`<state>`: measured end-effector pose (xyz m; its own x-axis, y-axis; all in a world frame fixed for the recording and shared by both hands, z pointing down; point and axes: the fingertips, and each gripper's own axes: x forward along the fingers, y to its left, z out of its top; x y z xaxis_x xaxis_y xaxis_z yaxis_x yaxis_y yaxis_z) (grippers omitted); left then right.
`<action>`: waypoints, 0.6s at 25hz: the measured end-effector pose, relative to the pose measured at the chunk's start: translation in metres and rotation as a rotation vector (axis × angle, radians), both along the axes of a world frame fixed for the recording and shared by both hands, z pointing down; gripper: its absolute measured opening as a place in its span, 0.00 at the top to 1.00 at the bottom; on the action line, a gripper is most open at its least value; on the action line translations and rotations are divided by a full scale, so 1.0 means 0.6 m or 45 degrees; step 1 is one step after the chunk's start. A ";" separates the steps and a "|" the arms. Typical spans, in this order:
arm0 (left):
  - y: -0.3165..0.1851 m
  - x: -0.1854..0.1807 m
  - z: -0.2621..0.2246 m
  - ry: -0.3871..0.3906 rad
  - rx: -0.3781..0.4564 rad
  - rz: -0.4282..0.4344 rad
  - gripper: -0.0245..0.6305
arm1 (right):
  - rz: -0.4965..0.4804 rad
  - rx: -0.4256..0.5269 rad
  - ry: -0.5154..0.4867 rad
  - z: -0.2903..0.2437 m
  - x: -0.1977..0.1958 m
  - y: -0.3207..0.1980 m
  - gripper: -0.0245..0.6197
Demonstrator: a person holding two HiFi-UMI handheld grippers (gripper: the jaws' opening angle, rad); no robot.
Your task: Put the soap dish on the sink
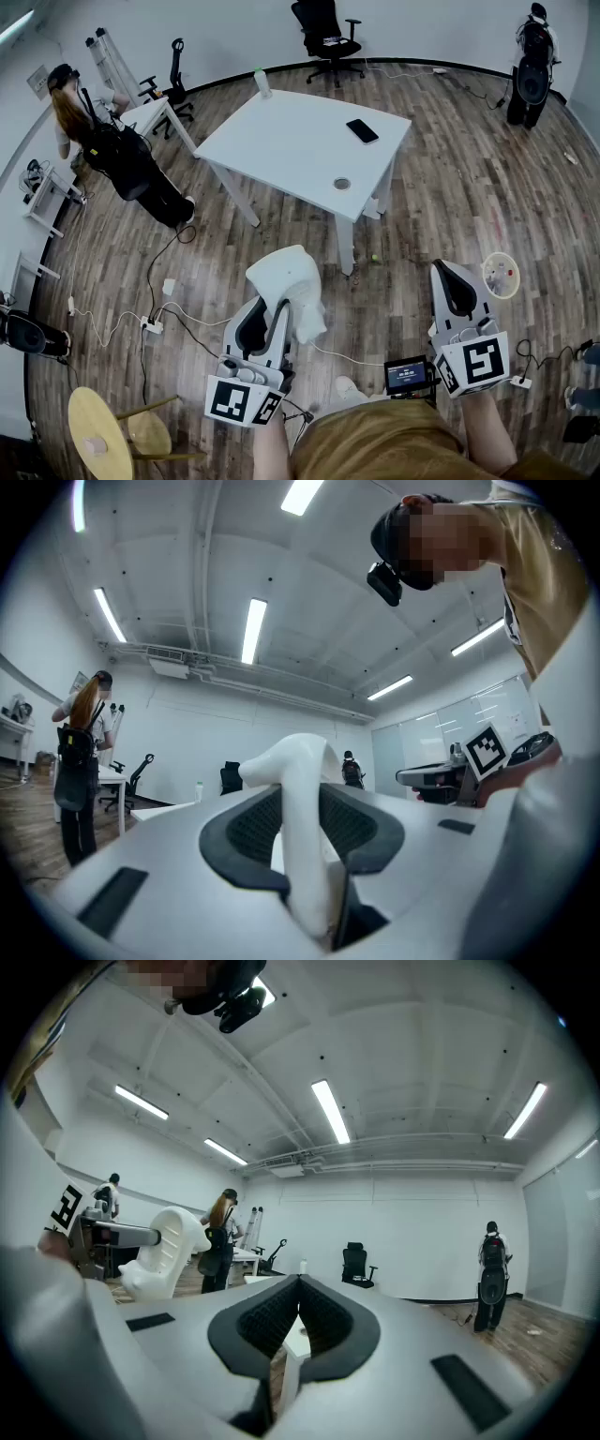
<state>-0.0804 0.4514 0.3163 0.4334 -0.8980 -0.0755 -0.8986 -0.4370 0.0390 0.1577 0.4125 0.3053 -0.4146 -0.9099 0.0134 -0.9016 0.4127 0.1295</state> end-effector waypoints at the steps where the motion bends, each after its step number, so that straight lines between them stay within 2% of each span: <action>1: 0.001 -0.003 0.003 0.000 -0.008 0.000 0.77 | 0.003 -0.008 0.008 0.004 -0.003 0.001 0.95; 15: -0.005 -0.056 0.040 0.032 -0.060 0.028 0.77 | 0.056 -0.093 0.051 0.053 -0.059 0.020 0.95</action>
